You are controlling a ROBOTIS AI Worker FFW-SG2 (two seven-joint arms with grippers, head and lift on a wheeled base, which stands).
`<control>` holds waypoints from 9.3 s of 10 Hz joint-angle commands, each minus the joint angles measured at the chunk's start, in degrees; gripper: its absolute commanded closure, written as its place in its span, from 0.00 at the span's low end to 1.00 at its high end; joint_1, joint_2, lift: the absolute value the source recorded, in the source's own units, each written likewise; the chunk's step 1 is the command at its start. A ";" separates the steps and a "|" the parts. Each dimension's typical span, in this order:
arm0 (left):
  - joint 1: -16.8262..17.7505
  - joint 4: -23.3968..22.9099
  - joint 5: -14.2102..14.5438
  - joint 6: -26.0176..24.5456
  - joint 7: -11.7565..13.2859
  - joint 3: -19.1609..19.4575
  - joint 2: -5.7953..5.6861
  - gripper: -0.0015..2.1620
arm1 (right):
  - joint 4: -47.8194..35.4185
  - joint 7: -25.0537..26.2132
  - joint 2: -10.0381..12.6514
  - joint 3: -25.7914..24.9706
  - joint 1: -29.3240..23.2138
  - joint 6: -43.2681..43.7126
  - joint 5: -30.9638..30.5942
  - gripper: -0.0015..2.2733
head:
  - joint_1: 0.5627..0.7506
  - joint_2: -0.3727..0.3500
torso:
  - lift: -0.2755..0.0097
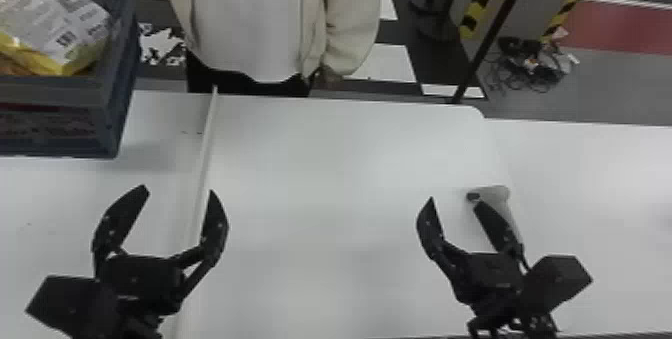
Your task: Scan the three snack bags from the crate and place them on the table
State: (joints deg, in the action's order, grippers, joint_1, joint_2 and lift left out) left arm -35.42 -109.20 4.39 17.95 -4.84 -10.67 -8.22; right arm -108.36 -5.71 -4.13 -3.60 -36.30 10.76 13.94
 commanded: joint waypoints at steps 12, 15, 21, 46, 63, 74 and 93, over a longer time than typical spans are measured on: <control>0.00 -0.05 0.00 -1.04 0.27 0.03 0.05 0.02 | -0.10 0.00 0.00 0.26 -0.09 0.00 -0.05 0.03 | 0.70 0.31 | 0.75; 0.00 -0.22 0.53 -0.86 -0.17 0.82 0.22 0.00 | -0.10 0.00 0.00 0.35 -0.09 0.00 0.03 0.03 | 0.70 0.32 | 0.75; 0.00 -4.53 8.35 -2.97 -0.70 11.72 0.66 0.04 | 0.17 0.00 0.00 0.79 -0.18 0.00 -0.05 0.03 | 0.70 0.49 | 0.75; 22.50 -5.14 20.92 -50.78 2.20 35.01 5.67 0.87 | 0.43 -0.09 -2.37 2.20 0.26 -0.18 1.26 0.04 | 0.70 0.82 | 0.75; 23.82 -12.62 16.88 -77.50 26.55 5.22 7.25 0.87 | -1.33 -0.09 -1.93 1.84 -0.88 1.41 1.09 0.04 | 0.70 0.16 | 0.75; 30.67 12.35 -1.76 -59.75 28.13 -10.43 7.25 0.01 | -1.41 0.00 -1.93 1.67 -0.88 1.23 1.09 0.04 | 0.70 0.03 | 0.75; 5.45 -0.66 0.35 -8.07 16.18 12.69 4.70 0.03 | -0.62 -15.91 -2.20 6.85 5.45 -20.21 -4.98 0.99 | 0.70 0.63 | 0.75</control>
State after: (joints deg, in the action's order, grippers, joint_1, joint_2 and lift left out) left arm -29.80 -110.02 4.79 9.69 11.33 2.05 -3.52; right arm -109.26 -21.41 -6.33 2.61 -31.89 -6.51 9.62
